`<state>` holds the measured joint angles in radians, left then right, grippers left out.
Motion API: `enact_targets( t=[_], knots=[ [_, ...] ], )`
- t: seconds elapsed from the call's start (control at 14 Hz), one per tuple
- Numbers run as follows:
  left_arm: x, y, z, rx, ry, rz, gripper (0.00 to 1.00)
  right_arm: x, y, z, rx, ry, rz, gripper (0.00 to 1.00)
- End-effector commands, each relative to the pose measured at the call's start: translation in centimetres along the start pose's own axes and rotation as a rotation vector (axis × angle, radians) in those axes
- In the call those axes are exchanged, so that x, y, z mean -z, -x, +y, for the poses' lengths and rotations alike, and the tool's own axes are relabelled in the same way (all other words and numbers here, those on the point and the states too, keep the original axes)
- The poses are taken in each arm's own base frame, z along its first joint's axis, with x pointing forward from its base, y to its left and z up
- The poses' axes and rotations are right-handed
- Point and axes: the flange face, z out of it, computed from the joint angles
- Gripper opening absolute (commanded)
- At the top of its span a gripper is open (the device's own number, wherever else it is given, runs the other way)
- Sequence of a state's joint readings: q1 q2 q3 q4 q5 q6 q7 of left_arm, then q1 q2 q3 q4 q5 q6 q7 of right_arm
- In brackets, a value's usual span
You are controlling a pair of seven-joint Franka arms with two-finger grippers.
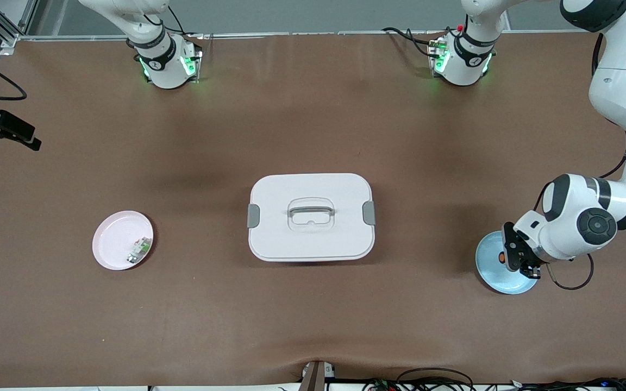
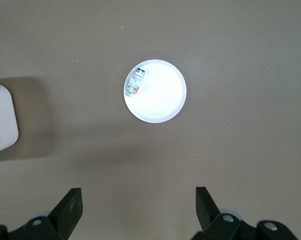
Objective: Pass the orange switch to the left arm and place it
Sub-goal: 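Lower the switch onto the blue plate and open the left gripper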
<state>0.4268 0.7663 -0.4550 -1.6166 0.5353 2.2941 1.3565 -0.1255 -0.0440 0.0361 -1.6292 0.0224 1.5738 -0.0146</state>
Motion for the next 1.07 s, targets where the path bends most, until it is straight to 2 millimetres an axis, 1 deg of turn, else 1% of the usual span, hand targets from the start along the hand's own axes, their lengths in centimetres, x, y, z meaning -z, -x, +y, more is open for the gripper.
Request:
enact_targets(
  t=[0.0, 0.07, 0.14, 0.21, 0.28, 0.36, 0.5, 0.57, 0.71, 0.78, 0.85, 1.0],
  knots=[
    [-0.7, 0.7, 0.0, -0.019, -0.029, -0.026, 0.14, 0.2, -0.3, 0.4, 0.006, 0.011, -0.018, 1.00],
    [-0.9, 0.6, 0.0, -0.017, -0.028, -0.025, 0.16, -0.1, -0.3, 0.5, 0.006, 0.012, -0.036, 1.00],
    [-1.0, 0.6, 0.0, -0.015, -0.026, -0.024, 0.31, -0.3, -0.2, 0.5, 0.004, 0.011, -0.048, 1.00],
    [-0.9, 0.7, 0.0, -0.010, -0.027, -0.024, 0.67, -0.3, -0.2, 0.7, 0.001, 0.011, -0.049, 1.00],
    [-0.9, 1.2, 0.2, 0.032, -0.019, -0.009, 1.00, -0.2, -0.2, 0.9, -0.002, 0.011, -0.047, 1.00],
    [-0.9, 2.7, 0.4, 0.084, -0.017, -0.008, 1.00, -0.4, -0.3, 1.1, -0.005, 0.014, -0.050, 1.00],
    [0.1, 2.5, 0.2, 0.091, -0.030, -0.009, 1.00, -1.0, -0.6, 1.5, -0.013, 0.011, -0.059, 1.00],
    [0.9, 2.5, -0.1, 0.090, -0.041, -0.012, 1.00, -0.8, -0.6, 1.5, -0.011, 0.011, -0.058, 1.00],
    [3.8, 1.7, -0.5, 0.105, -0.045, -0.009, 1.00, -0.8, -0.6, 1.3, -0.010, 0.010, -0.058, 1.00],
    [5.3, 2.3, -0.3, 0.186, -0.022, 0.016, 1.00, -0.8, -0.6, 1.3, -0.008, 0.010, -0.056, 1.00],
    [7.3, 2.7, -0.1, 0.260, -0.008, 0.053, 1.00, -0.8, -0.6, 1.3, -0.008, 0.010, -0.055, 1.00],
    [11.9, 2.9, 0.4, 0.412, 0.019, 0.095, 1.00, -0.8, -0.7, 1.3, -0.008, 0.010, -0.056, 1.00]
  ],
)
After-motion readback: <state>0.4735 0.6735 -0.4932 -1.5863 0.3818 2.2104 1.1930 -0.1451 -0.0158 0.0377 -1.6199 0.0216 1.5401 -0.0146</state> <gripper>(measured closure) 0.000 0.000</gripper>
